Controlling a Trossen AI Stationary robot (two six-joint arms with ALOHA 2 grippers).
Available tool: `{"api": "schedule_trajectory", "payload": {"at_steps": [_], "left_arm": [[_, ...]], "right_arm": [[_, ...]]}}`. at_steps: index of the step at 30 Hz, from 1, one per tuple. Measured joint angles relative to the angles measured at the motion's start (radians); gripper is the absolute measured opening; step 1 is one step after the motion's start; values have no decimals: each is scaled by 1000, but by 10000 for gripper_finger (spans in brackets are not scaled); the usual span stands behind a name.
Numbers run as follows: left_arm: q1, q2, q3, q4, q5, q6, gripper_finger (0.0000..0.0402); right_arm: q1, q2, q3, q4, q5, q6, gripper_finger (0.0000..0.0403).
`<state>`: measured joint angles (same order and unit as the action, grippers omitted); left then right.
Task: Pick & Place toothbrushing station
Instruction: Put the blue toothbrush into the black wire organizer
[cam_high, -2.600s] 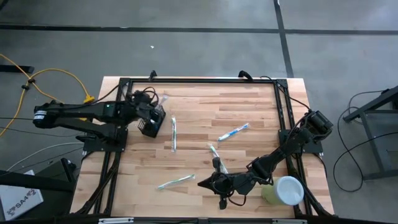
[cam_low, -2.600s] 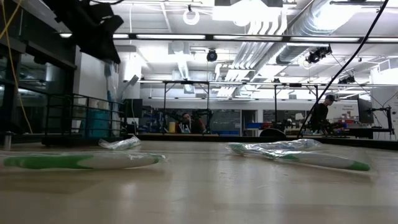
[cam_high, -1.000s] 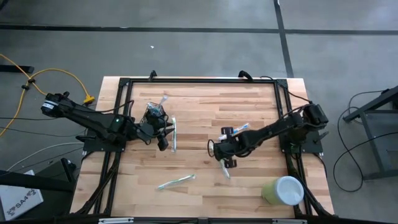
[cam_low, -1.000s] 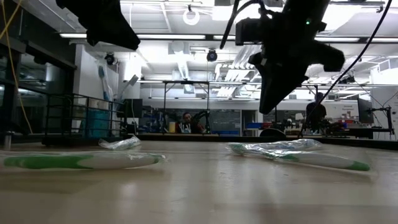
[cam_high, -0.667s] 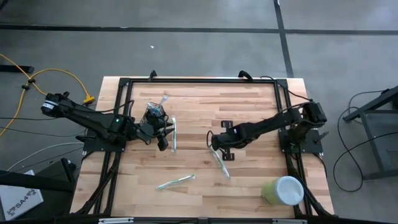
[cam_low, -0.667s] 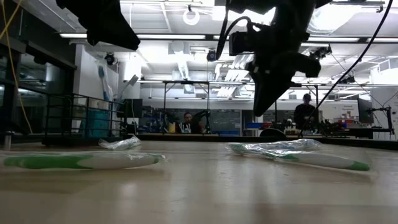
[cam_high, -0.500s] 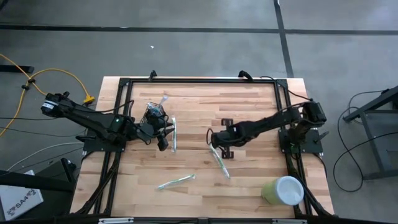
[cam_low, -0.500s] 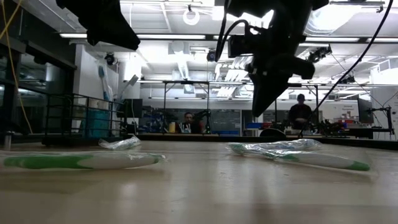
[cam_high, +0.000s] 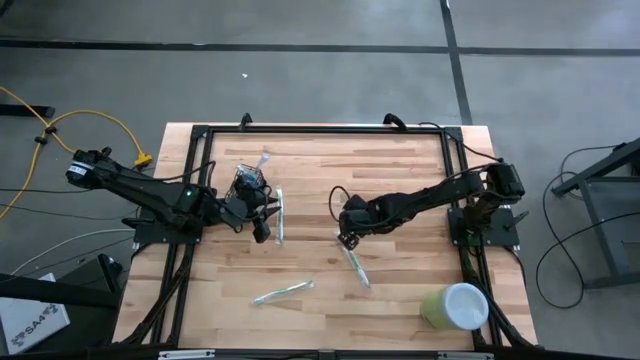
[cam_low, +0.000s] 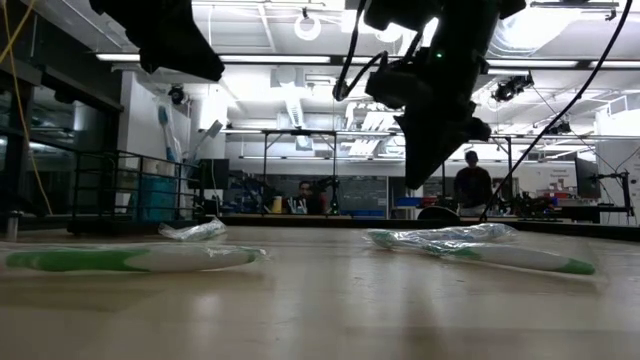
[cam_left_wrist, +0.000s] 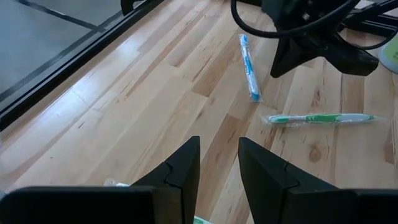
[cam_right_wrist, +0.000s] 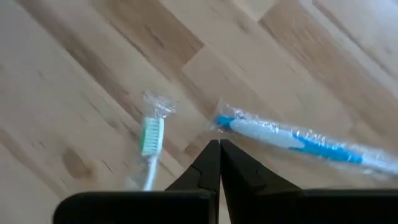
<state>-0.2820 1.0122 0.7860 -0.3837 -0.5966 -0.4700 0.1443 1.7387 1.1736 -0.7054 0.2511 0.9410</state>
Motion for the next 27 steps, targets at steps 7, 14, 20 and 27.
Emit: {"api": "schedule_trajectory", "payload": {"at_steps": [7,14,20,27], "left_arm": [[-9,0,0,-8,0,29,106],[-34,0,0,-7,-1,59,106],[-76,0,0,-8,-1,59,106],[-139,0,0,-8,-1,62,106]], "right_arm": [[21,0,0,0,3,236,3],[21,0,0,0,32,559,3],[18,28,0,-4,76,724,3],[20,122,0,-11,0,918,3]]}}
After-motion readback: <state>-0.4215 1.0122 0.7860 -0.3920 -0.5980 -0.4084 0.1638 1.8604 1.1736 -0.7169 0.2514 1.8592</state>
